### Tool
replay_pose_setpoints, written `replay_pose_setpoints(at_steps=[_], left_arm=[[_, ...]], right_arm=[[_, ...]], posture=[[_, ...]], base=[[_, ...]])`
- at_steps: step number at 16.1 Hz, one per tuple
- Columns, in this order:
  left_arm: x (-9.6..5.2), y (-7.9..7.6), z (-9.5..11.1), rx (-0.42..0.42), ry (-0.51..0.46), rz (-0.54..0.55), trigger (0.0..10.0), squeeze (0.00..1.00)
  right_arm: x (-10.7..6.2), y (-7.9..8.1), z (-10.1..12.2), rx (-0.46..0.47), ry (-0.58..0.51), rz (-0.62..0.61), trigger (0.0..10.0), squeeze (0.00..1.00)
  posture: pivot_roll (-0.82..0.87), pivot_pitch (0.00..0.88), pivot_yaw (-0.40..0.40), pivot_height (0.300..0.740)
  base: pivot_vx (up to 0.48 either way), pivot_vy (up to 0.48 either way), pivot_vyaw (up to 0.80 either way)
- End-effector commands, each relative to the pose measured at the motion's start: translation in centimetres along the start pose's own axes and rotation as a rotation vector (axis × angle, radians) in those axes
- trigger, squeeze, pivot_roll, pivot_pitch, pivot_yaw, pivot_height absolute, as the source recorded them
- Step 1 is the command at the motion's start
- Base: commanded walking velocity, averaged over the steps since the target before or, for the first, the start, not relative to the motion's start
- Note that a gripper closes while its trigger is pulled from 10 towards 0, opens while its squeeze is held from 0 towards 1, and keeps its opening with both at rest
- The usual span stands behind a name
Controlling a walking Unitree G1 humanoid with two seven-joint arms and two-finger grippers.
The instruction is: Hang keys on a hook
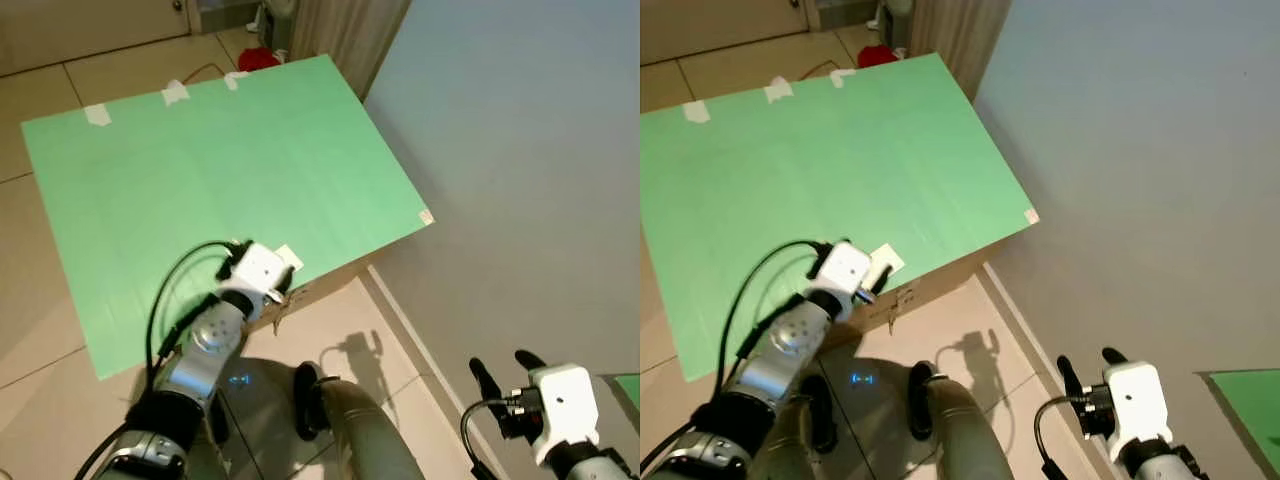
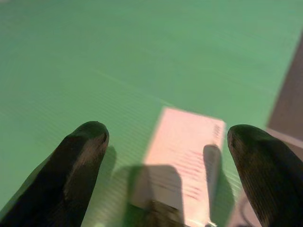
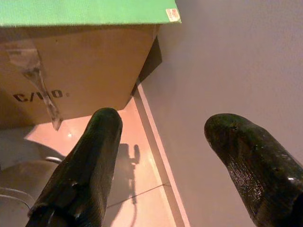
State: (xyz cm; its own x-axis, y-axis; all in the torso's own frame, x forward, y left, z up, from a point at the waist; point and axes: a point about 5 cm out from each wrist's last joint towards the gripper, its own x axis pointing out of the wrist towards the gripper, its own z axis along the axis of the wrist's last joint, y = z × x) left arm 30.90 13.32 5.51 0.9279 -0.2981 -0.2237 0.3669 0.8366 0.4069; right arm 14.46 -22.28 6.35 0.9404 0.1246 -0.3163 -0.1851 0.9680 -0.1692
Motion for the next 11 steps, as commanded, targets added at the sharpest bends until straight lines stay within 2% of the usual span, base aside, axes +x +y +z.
replay_pose_setpoints(at_steps=[1, 4, 7, 8, 11], left_arm=[[-0.1, -1.6, -0.8, 0.009, 0.026, -0.047, 10.0, 0.00], [-0.3, -1.9, -1.4, 0.041, 0.051, -0.022, 10.0, 0.00], [-1.0, -1.2, -0.8, 0.108, 0.001, 0.044, 10.0, 0.00], [-1.3, -0.9, -0.2, 0.104, -0.030, 0.070, 10.0, 0.00], [-2.5, -1.3, -0.6, 0.069, -0.013, 0.123, 10.0, 0.00]], right_arm=[[-0.9, -0.5, -0.7, 0.016, 0.052, -0.020, 10.0, 0.00], [-1.9, -1.0, -0.7, 0.014, 0.085, -0.035, 10.0, 0.00], [-2.3, -0.8, -1.0, 0.020, 0.120, -0.027, 10.0, 0.00], [-2.2, -0.6, -1.1, 0.023, 0.128, -0.019, 10.0, 0.00], [-1.7, -0.2, -1.2, 0.026, 0.134, 0.000, 10.0, 0.00]], posture=[[-0.34, 0.329, -0.260, 0.736], [-0.35, 0.351, -0.274, 0.736], [-0.33, 0.368, -0.276, 0.736], [-0.32, 0.371, -0.276, 0.736], [-0.30, 0.375, -0.278, 0.736]], base=[[0.000, 0.000, 0.00], [0.000, 0.000, 0.00], [0.000, 0.000, 0.00], [0.000, 0.000, 0.00], [0.000, 0.000, 0.00]])
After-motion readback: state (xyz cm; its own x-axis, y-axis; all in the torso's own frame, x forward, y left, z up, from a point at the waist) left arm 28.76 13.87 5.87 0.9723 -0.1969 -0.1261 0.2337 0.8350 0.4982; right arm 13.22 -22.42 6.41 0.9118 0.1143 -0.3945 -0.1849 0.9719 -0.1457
